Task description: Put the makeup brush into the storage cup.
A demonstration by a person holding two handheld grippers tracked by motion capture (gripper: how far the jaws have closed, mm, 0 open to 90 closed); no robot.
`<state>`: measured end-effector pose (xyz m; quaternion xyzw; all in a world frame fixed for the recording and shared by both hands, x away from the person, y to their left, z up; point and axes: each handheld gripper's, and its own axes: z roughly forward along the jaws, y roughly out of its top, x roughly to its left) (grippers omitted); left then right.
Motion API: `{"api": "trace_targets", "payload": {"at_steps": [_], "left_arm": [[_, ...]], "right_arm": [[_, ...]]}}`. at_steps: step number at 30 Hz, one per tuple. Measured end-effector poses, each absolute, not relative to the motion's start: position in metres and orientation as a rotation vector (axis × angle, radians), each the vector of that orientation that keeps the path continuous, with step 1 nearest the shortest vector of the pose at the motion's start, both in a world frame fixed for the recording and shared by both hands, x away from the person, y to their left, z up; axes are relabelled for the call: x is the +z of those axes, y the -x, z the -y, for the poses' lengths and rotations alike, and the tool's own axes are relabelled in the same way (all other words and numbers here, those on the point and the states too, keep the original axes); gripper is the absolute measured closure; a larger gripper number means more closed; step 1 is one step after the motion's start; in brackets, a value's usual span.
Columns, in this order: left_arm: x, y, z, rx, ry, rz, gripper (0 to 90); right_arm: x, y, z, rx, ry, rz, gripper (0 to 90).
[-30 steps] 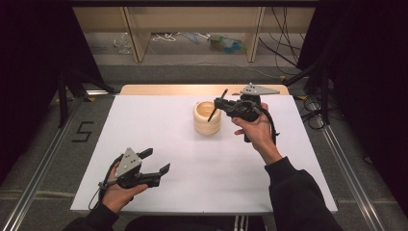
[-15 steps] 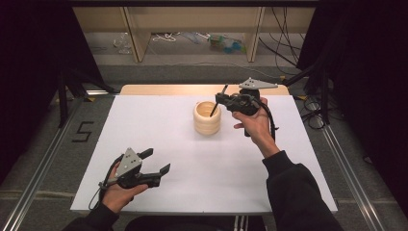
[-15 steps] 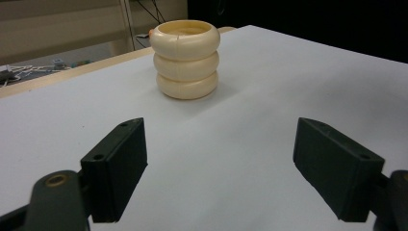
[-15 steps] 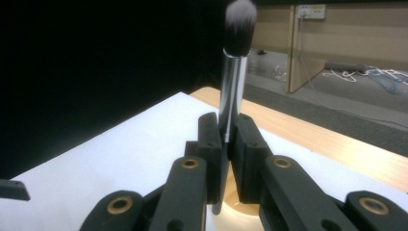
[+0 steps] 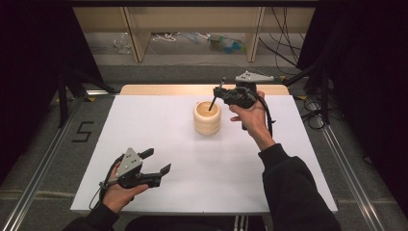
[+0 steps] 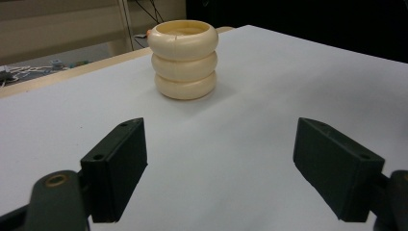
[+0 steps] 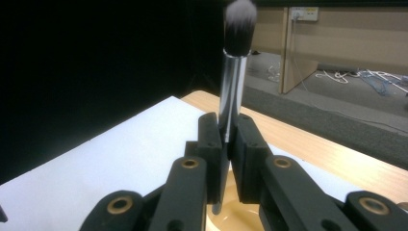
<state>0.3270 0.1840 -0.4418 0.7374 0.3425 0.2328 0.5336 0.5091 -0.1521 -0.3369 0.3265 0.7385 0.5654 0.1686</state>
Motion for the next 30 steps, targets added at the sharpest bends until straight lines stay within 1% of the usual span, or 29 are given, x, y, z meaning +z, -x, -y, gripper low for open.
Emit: {"api": "trace_targets", "payload": {"at_steps": [15,20,22,30], "left_arm": [[-0.442,-0.327,-0.183,0.553,-1.756,-0.821,19.0],[-0.442,-0.327,-0.183,0.566,-1.757,-0.813,19.0],[-0.441,-0.330,-0.185,0.603,-1.765,-0.764,19.0],[-0.442,-0.327,-0.184,0.571,-1.760,-0.809,18.9]], "right_arm": [[-0.340,-0.526,0.145,1.562,-0.963,-2.105,84.1],[-0.343,-0.530,0.145,1.544,-0.974,-2.102,84.0],[-0.345,-0.531,0.144,1.540,-0.970,-2.104,84.0],[-0.352,-0.538,0.140,1.529,-0.993,-2.122,84.0]]}}
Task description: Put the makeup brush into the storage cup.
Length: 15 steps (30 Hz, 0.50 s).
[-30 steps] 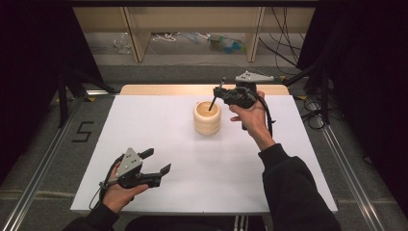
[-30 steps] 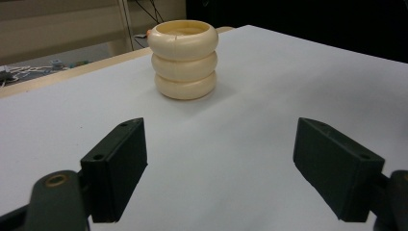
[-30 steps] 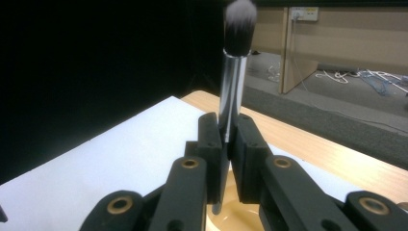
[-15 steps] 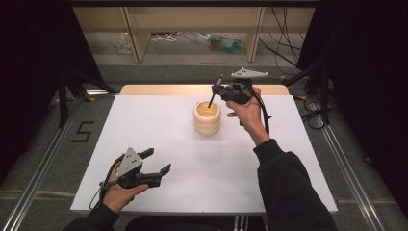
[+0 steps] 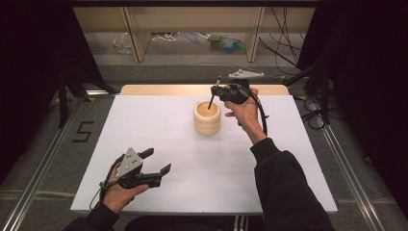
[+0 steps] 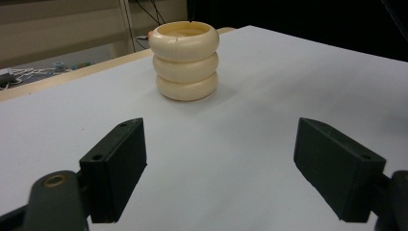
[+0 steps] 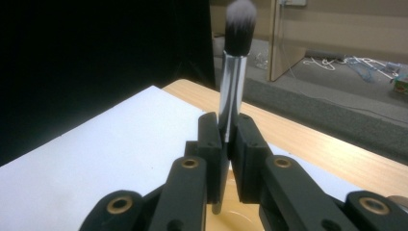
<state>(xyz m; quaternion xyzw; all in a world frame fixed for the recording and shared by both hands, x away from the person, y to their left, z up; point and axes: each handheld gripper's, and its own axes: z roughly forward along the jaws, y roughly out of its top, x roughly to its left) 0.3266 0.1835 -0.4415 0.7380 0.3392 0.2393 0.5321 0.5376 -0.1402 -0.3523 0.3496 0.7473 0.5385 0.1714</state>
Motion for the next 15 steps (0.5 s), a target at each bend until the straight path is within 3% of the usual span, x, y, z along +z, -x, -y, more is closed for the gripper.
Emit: {"api": "trace_targets", "payload": {"at_steps": [15], "left_arm": [[-0.441,-0.327,-0.184,0.573,-1.767,-0.803,18.9]], "right_arm": [[-0.367,-0.547,0.133,1.456,-1.019,-2.186,83.9]]}}
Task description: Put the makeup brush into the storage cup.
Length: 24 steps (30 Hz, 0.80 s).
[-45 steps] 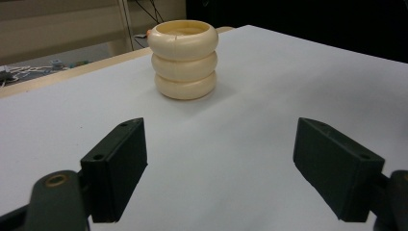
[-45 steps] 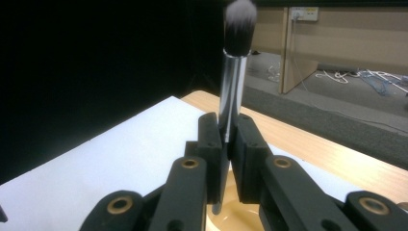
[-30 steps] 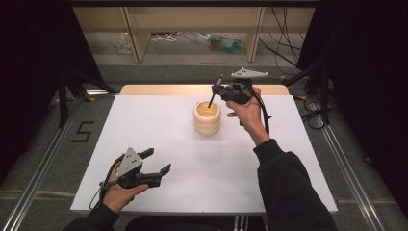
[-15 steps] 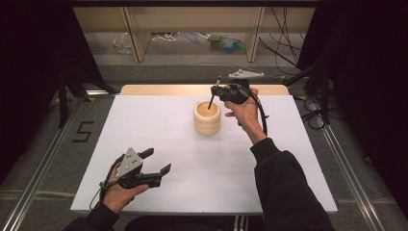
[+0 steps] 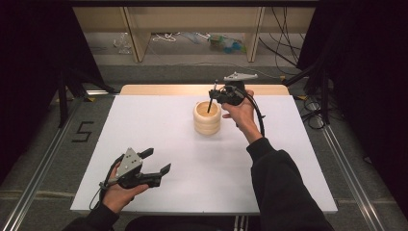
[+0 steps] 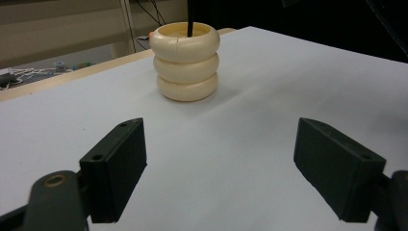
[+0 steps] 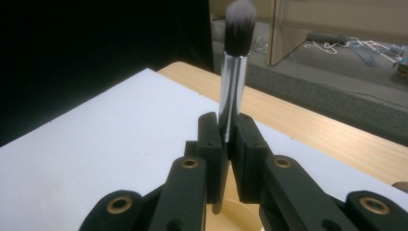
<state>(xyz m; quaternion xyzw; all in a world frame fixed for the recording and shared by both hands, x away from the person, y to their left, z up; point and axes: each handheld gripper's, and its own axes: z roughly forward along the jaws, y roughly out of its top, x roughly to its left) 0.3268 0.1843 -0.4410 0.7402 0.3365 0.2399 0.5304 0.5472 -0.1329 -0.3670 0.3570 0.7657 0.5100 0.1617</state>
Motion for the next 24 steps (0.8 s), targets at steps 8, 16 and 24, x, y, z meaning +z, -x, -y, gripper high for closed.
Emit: {"api": "trace_targets", "payload": {"at_steps": [8,16,24], "left_arm": [[-0.441,-0.327,-0.184,0.572,-1.766,-0.803,19.0],[-0.442,-0.326,-0.183,0.554,-1.762,-0.813,19.0],[-0.442,-0.326,-0.183,0.554,-1.762,-0.812,19.0]], "right_arm": [[-0.376,-0.550,0.124,1.402,-1.001,-2.241,83.8],[-0.381,-0.550,0.120,1.352,-1.001,-2.275,83.8],[-0.383,-0.550,0.120,1.342,-1.035,-2.277,78.3]]}}
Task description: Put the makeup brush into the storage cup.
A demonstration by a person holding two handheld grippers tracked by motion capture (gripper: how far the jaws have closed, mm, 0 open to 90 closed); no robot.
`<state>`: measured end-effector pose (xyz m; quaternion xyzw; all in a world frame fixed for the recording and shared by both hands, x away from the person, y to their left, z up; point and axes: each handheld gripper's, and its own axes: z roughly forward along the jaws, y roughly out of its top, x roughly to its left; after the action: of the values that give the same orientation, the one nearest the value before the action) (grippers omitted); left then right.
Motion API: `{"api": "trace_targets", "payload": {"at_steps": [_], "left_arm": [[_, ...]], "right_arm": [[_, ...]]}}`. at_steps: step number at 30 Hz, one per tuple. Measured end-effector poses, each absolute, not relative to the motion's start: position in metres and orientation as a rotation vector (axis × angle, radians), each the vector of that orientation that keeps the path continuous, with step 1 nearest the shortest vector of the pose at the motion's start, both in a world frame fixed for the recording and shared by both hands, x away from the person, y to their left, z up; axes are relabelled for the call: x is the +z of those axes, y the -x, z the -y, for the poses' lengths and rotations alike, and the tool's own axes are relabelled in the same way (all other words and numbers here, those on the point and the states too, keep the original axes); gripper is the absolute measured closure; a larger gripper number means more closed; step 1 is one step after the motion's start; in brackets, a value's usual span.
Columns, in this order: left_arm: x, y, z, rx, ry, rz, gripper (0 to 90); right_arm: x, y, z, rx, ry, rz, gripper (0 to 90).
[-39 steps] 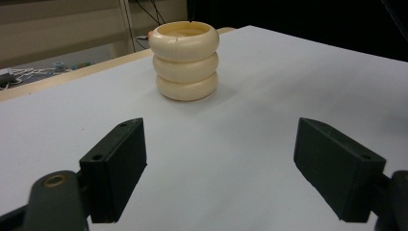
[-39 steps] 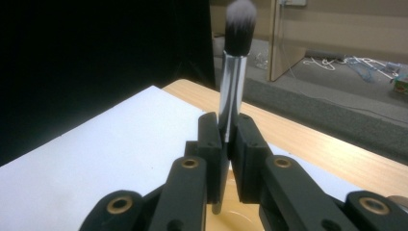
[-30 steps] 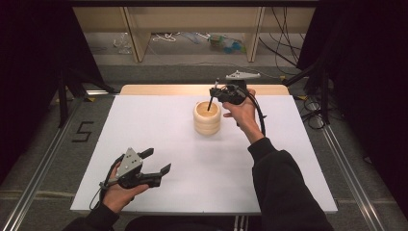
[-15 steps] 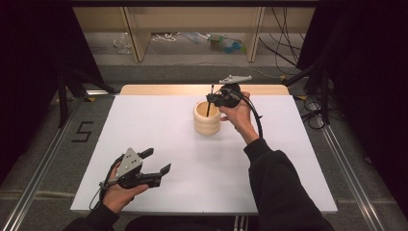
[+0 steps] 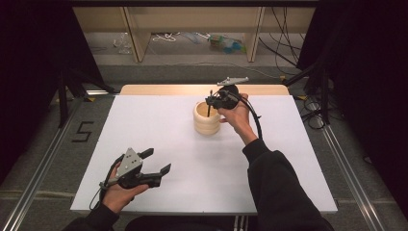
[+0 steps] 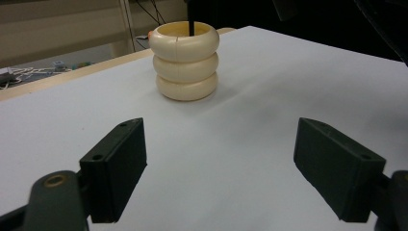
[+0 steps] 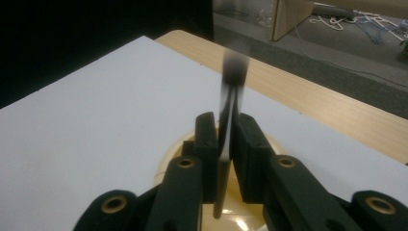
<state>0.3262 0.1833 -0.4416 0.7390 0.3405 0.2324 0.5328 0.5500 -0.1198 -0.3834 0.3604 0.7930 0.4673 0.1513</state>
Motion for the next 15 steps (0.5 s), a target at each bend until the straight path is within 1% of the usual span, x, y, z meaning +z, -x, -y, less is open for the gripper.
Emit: {"api": "trace_targets", "payload": {"at_steps": [2,4,7,8,12,15], "left_arm": [[-0.442,-0.326,-0.183,0.556,-1.763,-0.814,19.0],[-0.442,-0.326,-0.183,0.553,-1.761,-0.814,18.9],[-0.442,-0.327,-0.184,0.566,-1.757,-0.817,18.9],[-0.442,-0.327,-0.184,0.567,-1.758,-0.815,18.9],[-0.441,-0.327,-0.184,0.572,-1.760,-0.811,18.9],[-0.441,-0.326,-0.184,0.571,-1.759,-0.811,18.9]], "right_arm": [[-0.383,-0.550,0.120,1.327,-1.072,-2.261,66.2],[-0.381,-0.549,0.122,1.345,-1.071,-2.236,61.6],[-0.375,-0.546,0.124,1.344,-1.077,-2.200,49.8],[-0.372,-0.544,0.125,1.333,-1.078,-2.180,47.1],[-0.363,-0.538,0.132,1.333,-1.073,-2.137,41.3],[-0.358,-0.533,0.137,1.346,-1.091,-2.111,39.1]]}}
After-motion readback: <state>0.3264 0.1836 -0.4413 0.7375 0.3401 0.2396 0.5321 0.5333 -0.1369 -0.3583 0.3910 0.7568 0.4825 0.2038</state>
